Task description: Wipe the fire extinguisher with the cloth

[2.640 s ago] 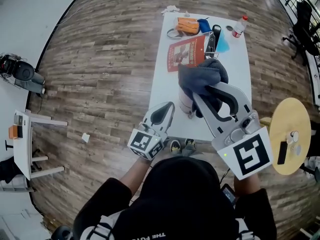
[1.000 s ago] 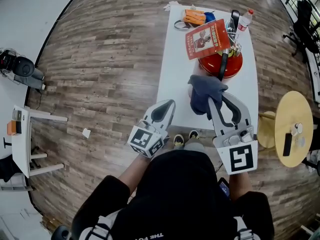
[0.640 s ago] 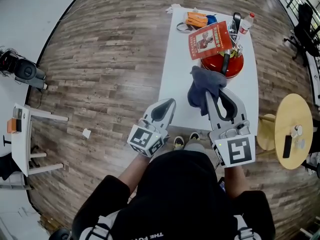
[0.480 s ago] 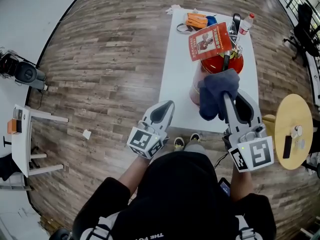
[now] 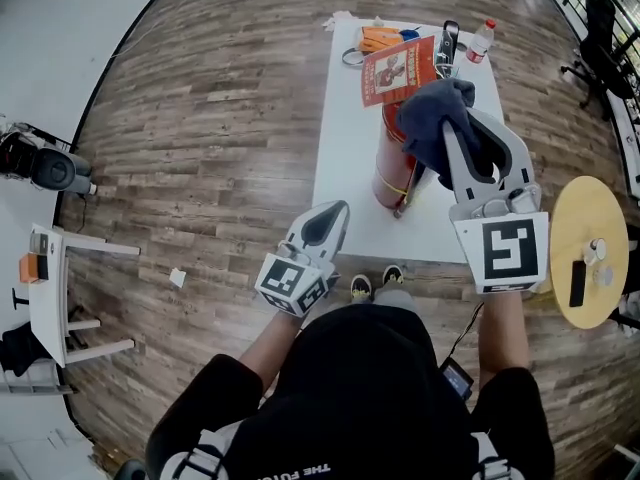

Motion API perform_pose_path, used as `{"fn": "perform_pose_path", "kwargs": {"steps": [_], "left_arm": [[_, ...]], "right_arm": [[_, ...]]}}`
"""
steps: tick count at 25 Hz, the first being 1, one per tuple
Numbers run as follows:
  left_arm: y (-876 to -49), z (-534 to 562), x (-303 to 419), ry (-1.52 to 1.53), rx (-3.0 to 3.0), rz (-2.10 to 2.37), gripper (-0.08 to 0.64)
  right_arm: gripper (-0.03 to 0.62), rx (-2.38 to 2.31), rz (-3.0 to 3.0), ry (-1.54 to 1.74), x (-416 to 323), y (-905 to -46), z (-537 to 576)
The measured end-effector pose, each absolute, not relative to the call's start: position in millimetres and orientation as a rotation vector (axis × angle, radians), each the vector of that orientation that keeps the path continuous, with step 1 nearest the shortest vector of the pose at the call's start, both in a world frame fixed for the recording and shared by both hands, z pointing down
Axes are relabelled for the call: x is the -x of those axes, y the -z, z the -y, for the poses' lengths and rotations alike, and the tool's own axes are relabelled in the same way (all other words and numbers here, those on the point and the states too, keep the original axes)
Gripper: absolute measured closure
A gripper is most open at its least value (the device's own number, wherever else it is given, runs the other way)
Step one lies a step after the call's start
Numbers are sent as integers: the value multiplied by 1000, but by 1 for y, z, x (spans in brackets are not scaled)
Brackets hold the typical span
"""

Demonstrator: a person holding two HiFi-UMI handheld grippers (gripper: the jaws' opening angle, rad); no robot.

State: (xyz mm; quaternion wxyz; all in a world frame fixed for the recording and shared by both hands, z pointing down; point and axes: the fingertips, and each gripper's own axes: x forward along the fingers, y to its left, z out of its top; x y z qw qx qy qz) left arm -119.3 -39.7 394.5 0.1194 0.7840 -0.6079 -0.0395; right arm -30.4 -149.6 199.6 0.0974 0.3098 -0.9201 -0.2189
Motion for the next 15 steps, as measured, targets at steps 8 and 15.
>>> {"fn": "perform_pose_path", "kwargs": {"steps": [8,15], "left_arm": [[-398,46,108,131,-2306,1735,537],[-401,44,121,122,-2275,1774,537]], "right_arm": [[532,-845,2745,545,20,-250,104],[532,-1129,2770,338,-30,-251,202]]}}
